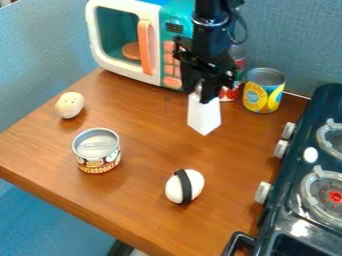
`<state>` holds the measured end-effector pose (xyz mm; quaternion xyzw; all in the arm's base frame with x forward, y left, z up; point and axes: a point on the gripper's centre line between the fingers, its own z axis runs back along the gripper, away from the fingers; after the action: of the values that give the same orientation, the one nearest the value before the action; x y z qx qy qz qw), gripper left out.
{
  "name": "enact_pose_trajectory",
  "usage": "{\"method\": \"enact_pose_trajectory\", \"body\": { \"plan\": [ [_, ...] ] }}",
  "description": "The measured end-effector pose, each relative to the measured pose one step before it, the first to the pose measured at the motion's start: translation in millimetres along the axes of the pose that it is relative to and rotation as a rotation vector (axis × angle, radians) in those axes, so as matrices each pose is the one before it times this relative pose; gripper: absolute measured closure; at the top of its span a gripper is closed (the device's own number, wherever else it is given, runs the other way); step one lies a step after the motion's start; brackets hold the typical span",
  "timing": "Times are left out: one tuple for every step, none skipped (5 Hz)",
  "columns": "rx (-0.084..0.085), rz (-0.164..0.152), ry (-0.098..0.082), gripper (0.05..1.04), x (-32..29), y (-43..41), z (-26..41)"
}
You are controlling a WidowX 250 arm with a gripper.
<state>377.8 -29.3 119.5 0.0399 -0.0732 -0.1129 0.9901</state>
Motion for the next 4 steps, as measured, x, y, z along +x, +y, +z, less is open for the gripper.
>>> {"method": "enact_pose_trajectory", "body": {
  "plan": [
    [-0.0131, -0.0416, 0.0709, 0.570, -5.85, -16.67, -11.35],
    [-0.0009, -0.0187, 0.0704, 0.570, 2.00, -7.77, -21.59],
    [0.0050, -0.0038, 0.0095, 0.570, 5.45, 0.50, -5.45],
    [-0.0010, -0.0036, -0.0030, 0.524, 4.09, 0.77, -0.83]
  ]
}}
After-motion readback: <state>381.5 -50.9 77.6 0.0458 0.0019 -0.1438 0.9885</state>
